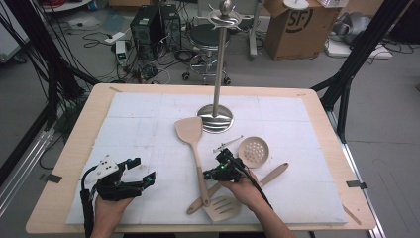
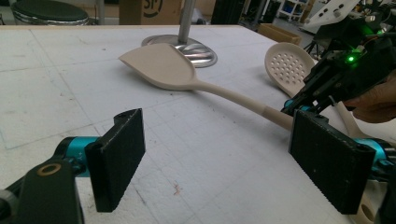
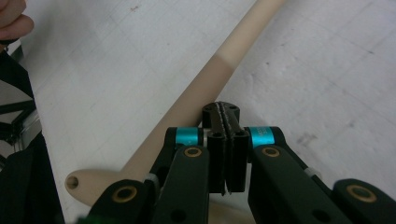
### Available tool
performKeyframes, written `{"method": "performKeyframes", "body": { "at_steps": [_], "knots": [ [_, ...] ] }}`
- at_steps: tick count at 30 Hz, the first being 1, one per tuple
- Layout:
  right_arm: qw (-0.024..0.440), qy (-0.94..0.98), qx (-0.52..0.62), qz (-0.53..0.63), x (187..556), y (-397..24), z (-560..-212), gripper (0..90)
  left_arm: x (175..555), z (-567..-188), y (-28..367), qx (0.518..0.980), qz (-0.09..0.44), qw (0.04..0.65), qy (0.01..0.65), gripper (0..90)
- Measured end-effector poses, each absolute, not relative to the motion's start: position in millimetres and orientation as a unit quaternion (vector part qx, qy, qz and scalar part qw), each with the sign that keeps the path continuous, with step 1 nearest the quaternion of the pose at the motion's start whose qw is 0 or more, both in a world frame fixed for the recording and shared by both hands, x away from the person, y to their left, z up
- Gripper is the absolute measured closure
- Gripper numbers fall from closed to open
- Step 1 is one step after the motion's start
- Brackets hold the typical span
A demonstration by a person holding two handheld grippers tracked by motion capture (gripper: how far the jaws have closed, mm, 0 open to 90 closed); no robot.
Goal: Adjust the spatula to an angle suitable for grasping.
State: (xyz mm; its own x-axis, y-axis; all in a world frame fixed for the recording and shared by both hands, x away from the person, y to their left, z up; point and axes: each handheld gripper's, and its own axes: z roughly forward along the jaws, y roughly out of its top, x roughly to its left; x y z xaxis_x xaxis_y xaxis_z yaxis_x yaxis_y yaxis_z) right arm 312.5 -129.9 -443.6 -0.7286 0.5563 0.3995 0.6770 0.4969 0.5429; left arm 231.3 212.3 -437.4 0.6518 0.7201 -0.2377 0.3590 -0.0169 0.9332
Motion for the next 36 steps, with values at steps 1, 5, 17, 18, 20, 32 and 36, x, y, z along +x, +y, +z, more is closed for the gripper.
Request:
{"method": "performKeyframes", "body": {
  "at_steps": [1,5,17,18,20,32,36],
  "knots": [
    [0.091,-0.864,-0.354,-0.346,313,-125,-444,89.5,231,-437,213,0.696,0.154,0.585,0.388,19.3],
    [0.097,-0.876,-0.332,-0.337,316,-104,-446,89.5,231,-437,214,0.696,0.156,0.584,0.388,19.3],
    [0.103,-0.890,-0.304,-0.324,335,-56,-442,89.6,229,-438,219,0.692,0.159,0.584,0.394,19.5],
    [0.103,-0.890,-0.304,-0.324,335,-56,-442,89.6,229,-438,219,0.691,0.158,0.584,0.396,19.5],
    [0.102,-0.869,-0.329,-0.355,349,-62,-437,89.6,228,-439,220,0.690,0.158,0.584,0.396,19.6],
    [0.094,-0.855,-0.358,-0.364,398,-45,-435,89.6,232,-440,219,0.688,0.148,0.591,0.395,19.9],
    [0.087,-0.864,-0.353,-0.348,411,-31,-441,89.6,234,-441,216,0.692,0.145,0.589,0.391,19.9]
  ]
}}
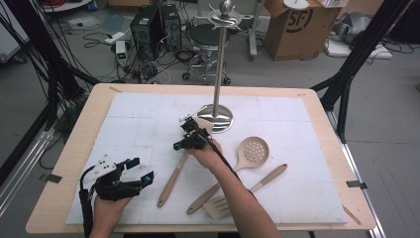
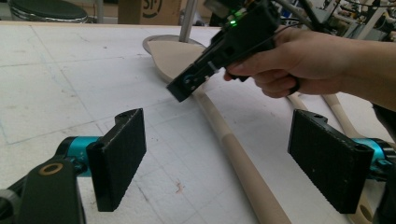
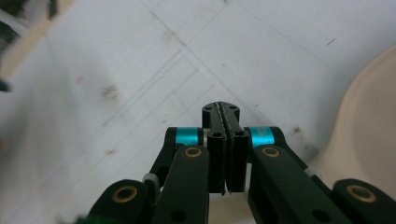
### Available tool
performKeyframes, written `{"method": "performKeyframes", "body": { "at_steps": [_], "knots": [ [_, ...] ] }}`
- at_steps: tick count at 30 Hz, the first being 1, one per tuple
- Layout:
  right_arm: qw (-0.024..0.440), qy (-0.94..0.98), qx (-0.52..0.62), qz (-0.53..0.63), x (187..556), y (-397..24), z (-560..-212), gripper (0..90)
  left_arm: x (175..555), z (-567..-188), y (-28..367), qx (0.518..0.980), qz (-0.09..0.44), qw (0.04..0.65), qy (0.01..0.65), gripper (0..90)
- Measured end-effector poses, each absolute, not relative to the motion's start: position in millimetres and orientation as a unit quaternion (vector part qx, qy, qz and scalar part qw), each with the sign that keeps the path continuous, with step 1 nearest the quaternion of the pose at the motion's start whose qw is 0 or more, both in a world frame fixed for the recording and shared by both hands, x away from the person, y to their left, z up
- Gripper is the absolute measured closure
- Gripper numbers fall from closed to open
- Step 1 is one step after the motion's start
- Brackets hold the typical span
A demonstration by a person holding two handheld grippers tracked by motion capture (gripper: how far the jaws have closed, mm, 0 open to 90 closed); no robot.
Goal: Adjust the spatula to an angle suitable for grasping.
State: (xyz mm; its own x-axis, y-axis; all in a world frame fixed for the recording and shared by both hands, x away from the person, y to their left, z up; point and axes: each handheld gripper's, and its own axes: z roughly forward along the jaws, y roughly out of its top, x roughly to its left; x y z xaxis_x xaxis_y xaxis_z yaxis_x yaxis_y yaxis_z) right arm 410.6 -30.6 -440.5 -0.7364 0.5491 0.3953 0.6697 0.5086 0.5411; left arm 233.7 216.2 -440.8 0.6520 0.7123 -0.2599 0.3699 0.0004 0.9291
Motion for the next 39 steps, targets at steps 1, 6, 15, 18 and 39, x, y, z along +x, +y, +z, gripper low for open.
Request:
{"method": "performKeyframes", "body": {
  "at_steps": [1,6,15,18,39],
  "knots": [
    [0.080,-0.872,-0.353,-0.330,412,-29,-446,89.6,234,-441,216,0.692,0.144,0.590,0.390,19.9],
    [0.060,-0.884,-0.352,-0.301,411,-35,-445,90.0,234,-441,216,0.694,0.143,0.588,0.390,19.9],
    [0.031,-0.887,-0.380,-0.259,401,-62,-437,90.0,227,-440,222,0.688,0.148,0.591,0.394,20.0],
    [0.032,-0.881,-0.390,-0.264,401,-80,-438,90.0,226,-440,223,0.686,0.149,0.591,0.396,20.0],
    [0.162,-0.841,-0.349,-0.381,342,-135,-444,90.0,233,-441,212,0.695,0.134,0.589,0.390,20.0]
  ]
}}
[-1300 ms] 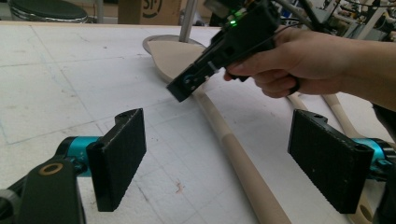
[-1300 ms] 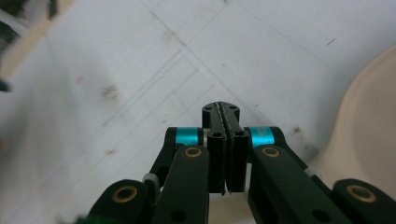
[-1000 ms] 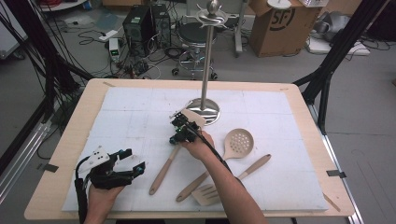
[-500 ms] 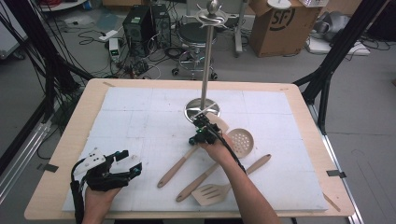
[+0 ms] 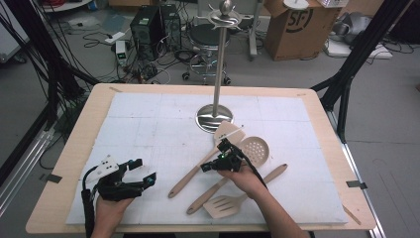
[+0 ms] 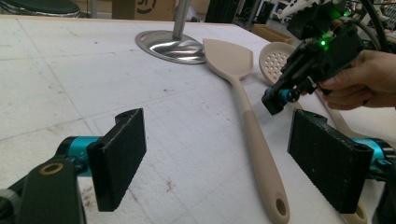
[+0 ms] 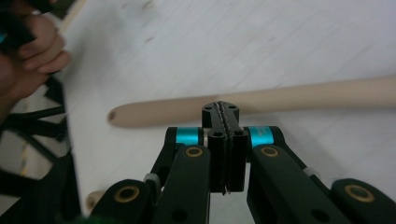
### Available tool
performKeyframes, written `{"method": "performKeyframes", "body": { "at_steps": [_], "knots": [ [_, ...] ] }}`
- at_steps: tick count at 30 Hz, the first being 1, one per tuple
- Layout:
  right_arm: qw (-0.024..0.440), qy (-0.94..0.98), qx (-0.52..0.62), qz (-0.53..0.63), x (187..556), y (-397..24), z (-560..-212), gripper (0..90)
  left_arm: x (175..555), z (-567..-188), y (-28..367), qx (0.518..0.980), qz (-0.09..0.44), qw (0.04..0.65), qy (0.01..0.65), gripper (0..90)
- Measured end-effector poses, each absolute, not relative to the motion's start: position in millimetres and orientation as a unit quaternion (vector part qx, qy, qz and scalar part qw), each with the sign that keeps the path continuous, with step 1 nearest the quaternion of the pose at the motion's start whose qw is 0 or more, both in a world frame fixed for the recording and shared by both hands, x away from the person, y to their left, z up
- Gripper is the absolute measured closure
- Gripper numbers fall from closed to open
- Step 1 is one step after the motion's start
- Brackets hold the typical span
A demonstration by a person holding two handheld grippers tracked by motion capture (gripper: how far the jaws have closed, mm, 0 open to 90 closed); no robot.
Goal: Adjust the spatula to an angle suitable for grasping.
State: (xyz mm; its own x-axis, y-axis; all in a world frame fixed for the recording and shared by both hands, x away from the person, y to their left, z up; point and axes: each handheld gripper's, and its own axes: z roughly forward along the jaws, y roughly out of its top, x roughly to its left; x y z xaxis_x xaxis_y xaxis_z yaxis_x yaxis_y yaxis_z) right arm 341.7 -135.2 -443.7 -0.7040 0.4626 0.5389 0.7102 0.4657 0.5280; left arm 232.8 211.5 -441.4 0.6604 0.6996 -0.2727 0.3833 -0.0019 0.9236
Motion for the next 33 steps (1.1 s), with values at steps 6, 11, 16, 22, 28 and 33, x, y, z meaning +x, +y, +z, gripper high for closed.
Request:
{"method": "performKeyframes", "body": {
  "at_steps": [6,11,16,22,28,33],
  "knots": [
    [0.184,-0.853,-0.324,-0.366,331,-122,-451,90.0,234,-442,211,0.694,0.135,0.589,0.390,20.0],
    [0.191,-0.876,-0.304,-0.322,330,-100,-456,90.0,233,-442,213,0.693,0.136,0.590,0.392,20.0],
    [0.175,-0.880,-0.306,-0.318,342,-80,-454,90.0,233,-442,214,0.692,0.137,0.590,0.393,20.1],
    [0.155,-0.871,-0.330,-0.329,363,-62,-454,90.0,233,-442,216,0.688,0.138,0.592,0.396,20.0],
    [0.124,-0.855,-0.363,-0.348,378,-65,-455,90.0,233,-442,219,0.687,0.138,0.593,0.398,20.1],
    [0.112,-0.835,-0.374,-0.389,384,-82,-443,90.0,232,-442,221,0.685,0.139,0.593,0.400,20.1]
  ]
}}
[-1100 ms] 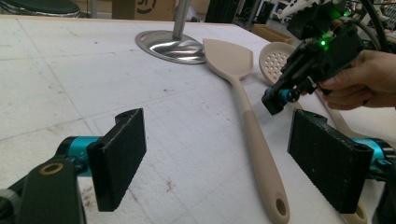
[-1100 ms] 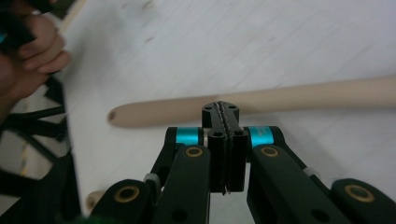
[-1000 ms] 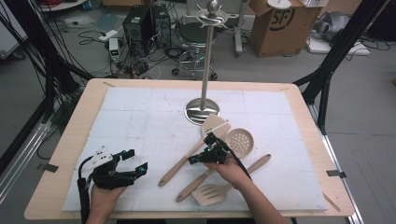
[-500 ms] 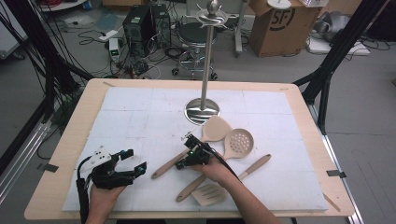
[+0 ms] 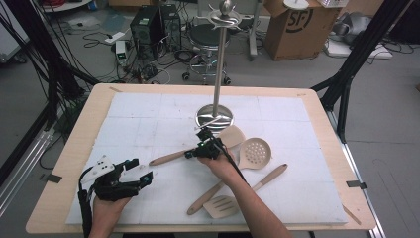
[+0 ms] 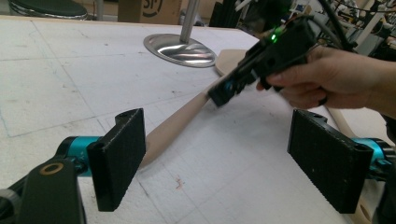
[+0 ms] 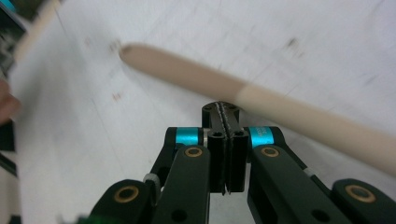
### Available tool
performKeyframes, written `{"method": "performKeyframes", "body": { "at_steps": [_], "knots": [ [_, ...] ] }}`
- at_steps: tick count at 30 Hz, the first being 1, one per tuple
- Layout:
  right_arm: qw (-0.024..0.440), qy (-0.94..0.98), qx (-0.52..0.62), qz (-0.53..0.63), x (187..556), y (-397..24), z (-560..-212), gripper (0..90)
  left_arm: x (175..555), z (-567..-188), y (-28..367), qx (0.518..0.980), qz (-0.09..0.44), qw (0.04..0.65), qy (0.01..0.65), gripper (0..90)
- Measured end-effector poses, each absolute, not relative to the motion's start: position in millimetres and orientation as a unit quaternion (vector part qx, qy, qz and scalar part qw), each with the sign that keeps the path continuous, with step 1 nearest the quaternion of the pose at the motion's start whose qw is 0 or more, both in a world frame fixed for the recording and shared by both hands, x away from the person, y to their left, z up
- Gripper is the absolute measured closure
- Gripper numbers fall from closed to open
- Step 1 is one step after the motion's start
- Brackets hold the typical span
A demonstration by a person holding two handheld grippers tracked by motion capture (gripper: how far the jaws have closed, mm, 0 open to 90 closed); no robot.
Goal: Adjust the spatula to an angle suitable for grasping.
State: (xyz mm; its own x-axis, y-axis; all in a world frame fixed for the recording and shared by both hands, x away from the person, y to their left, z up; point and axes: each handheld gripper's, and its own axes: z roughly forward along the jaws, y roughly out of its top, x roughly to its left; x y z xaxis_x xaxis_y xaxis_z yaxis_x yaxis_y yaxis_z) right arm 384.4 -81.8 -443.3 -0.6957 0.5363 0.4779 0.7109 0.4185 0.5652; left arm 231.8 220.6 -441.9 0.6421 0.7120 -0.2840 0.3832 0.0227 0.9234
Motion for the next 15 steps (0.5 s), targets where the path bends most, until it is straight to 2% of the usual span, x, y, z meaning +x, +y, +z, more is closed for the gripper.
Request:
{"method": "performKeyframes", "body": {
  "at_steps": [3,7,15],
  "knots": [
    [0.101,-0.824,-0.382,-0.407,388,-92,-437,90.0,231,-442,220,0.683,0.136,0.595,0.401,20.2],
    [0.055,-0.815,-0.421,-0.395,401,-112,-438,90.0,232,-442,217,0.686,0.134,0.595,0.396,20.2],
    [0.031,-0.802,-0.460,-0.379,410,-120,-447,90.0,233,-442,218,0.685,0.133,0.597,0.396,20.2]
  ]
}}
